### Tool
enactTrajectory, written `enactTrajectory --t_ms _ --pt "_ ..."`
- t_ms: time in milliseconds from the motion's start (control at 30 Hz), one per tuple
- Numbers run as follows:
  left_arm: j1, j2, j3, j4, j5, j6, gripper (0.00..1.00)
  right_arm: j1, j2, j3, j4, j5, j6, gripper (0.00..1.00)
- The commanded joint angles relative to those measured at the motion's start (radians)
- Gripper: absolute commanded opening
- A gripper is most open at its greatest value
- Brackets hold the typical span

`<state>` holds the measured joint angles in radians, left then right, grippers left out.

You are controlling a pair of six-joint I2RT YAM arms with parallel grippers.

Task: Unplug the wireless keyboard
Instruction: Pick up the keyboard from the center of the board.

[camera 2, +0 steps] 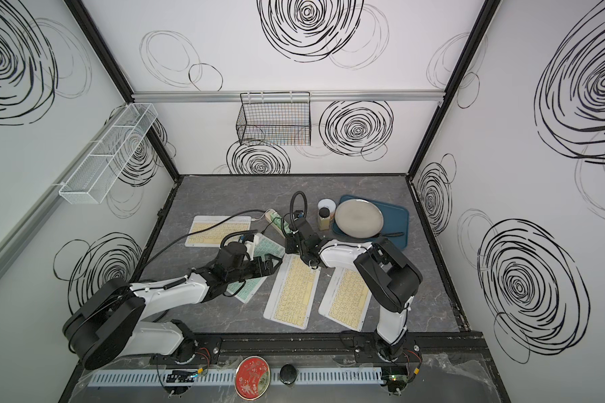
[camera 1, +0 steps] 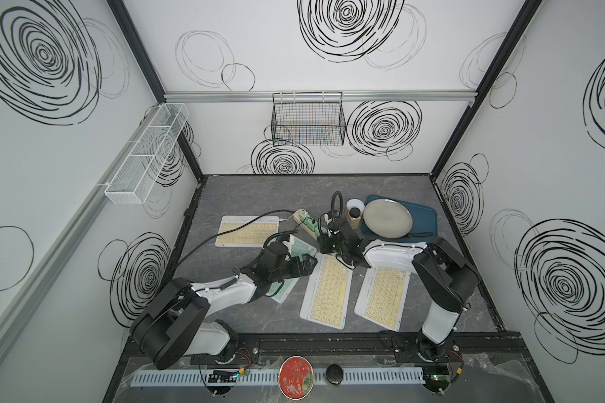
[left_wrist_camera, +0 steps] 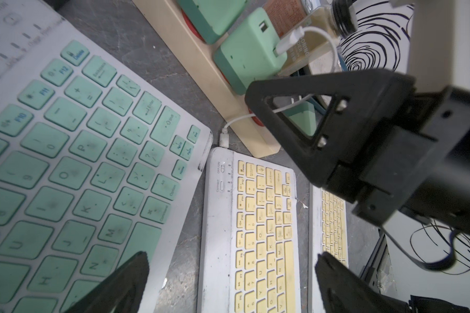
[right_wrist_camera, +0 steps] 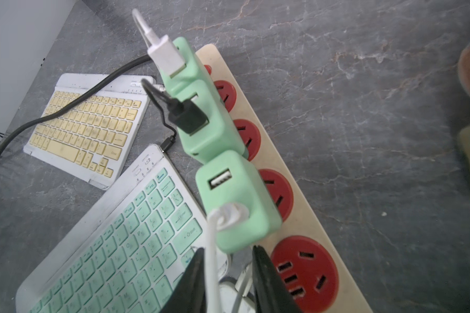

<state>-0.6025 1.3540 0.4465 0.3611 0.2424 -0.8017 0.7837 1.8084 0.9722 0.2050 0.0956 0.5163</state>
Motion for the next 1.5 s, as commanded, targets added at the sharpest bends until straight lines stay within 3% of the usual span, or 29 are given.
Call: enactTrajectory --t_ms 0,267,467,733,933,1067,1167,1367,1467 --pt "0.007 0.015 -0.010 0.045 0.007 0.006 0.99 0.008 0.017 0.025 -0.020 0.037 -0.009 0.17" --pt "0.000 0.037 -0.005 0.071 0.018 0.011 0.99 0.040 -0.057 0.032 -0.044 0.036 -0.009 0.00" --pt "-0.017 0.120 0.000 0.162 0.058 0.007 0.99 0.027 -0.112 0.025 -0.011 -0.054 0.027 0.00" --pt "-0.029 0.235 -0.036 0.438 0.176 -0.062 0.99 -0.005 -0.118 0.032 0.024 -0.137 0.068 0.00" --pt "-0.038 0.329 -0.078 0.731 0.253 -0.162 0.82 -0.037 -0.122 0.001 0.082 -0.200 0.114 0.00" --pt "-0.037 0.370 -0.088 0.828 0.263 -0.197 0.63 -0.041 -0.122 0.000 0.083 -0.202 0.119 0.02" --pt "-0.037 0.356 -0.088 0.804 0.239 -0.185 0.45 -0.044 -0.120 -0.001 0.081 -0.200 0.122 0.08" --pt "-0.048 0.280 -0.080 0.691 0.193 -0.132 0.27 -0.052 -0.118 -0.011 0.087 -0.201 0.130 0.13" --pt "-0.046 0.262 -0.080 0.676 0.193 -0.122 0.13 -0.055 -0.121 -0.014 0.087 -0.200 0.133 0.27"
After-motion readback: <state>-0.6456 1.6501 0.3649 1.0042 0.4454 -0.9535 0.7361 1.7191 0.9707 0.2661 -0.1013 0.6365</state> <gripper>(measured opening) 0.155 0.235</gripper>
